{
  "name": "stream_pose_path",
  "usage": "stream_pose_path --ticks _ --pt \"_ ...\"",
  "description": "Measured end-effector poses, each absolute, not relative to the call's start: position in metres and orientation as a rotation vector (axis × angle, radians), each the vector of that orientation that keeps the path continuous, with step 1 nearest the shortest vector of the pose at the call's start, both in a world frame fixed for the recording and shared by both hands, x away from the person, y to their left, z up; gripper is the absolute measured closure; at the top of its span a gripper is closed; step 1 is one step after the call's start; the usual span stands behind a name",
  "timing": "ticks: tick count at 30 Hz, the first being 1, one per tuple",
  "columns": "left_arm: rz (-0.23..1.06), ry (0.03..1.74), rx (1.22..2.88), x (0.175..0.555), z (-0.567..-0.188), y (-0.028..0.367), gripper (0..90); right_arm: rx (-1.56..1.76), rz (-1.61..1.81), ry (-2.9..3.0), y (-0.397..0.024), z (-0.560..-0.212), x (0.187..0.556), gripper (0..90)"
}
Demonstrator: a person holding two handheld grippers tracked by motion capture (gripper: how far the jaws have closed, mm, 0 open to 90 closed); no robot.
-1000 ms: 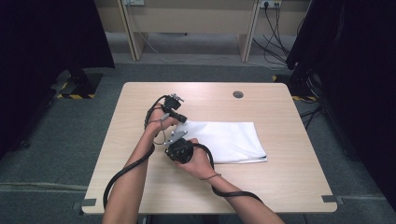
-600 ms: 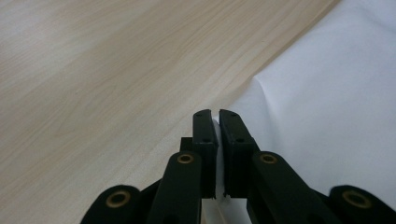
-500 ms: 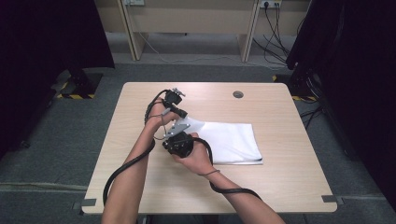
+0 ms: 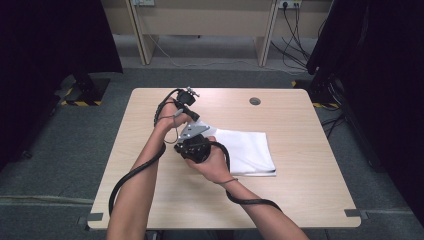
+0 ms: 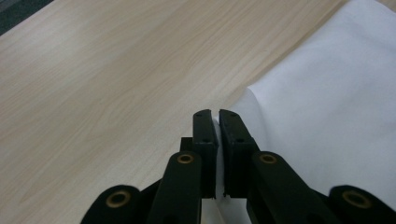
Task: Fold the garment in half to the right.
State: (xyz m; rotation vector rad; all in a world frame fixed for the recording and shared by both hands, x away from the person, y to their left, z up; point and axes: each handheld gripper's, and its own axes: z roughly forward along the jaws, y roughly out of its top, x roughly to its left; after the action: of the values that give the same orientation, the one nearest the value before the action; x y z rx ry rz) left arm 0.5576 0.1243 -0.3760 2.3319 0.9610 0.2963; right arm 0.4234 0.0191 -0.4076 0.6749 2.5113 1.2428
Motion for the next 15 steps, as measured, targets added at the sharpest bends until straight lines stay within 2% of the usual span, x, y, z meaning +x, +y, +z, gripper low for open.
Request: stream_pose_path --ticks 15 --pt "0.339 0.952 2.359 0.559 -0.357 0.121 85.4 0.697 1.314 2.463 0.016 -0.391 0.426 82.5"
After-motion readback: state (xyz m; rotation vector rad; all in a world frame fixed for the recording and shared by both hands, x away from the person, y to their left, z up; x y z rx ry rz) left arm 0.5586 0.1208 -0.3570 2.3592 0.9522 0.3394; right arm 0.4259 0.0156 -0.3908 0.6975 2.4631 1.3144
